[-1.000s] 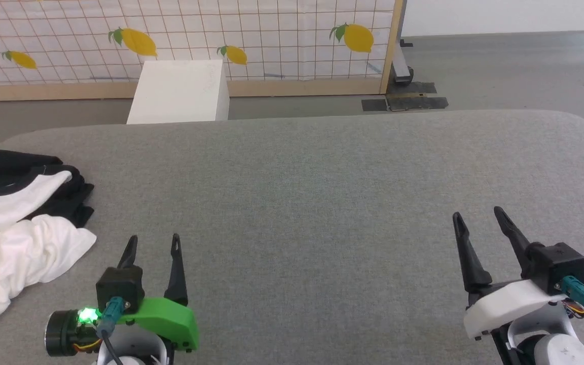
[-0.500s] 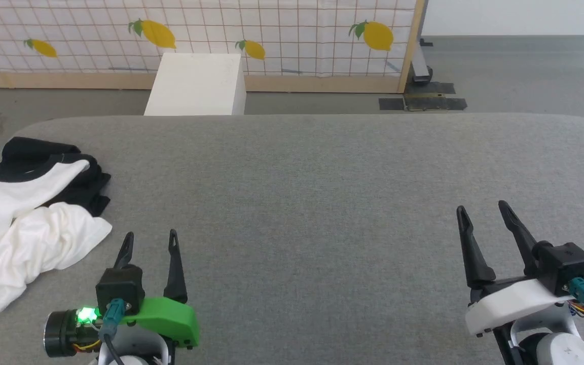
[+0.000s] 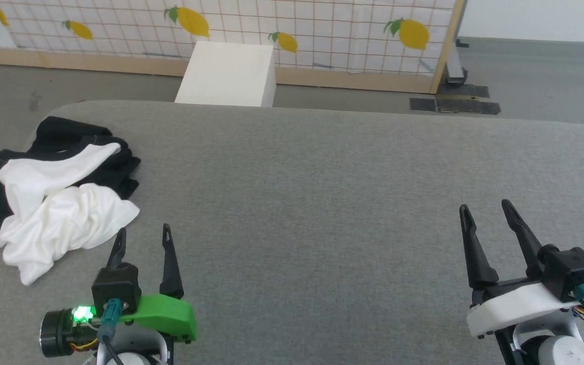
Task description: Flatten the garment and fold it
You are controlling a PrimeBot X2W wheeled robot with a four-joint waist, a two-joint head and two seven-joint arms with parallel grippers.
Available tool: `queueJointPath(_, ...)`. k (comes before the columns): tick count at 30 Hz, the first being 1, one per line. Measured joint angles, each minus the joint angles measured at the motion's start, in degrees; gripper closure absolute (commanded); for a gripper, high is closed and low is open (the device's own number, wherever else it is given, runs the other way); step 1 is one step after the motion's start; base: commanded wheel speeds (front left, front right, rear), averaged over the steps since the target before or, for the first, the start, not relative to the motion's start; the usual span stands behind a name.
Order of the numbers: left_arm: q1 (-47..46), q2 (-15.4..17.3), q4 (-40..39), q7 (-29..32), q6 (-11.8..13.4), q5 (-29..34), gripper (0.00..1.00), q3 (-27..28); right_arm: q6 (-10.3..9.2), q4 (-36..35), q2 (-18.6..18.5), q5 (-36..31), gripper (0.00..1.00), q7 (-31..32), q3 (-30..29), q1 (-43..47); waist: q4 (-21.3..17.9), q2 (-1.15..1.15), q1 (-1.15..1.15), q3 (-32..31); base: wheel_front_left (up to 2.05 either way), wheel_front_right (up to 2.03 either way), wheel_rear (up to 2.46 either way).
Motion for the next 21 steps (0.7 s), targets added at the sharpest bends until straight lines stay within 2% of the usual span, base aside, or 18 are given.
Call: queueJointPath(21,-0.89,-0.07,0.21,-2.43,2.7,-0.4,0.0,1.05,0.0,-1.19,0.01,1.25,0.0,-2.38,0.18,0.02,8.92,0.0,0.0,1.58,0.0,0.0,0.0)
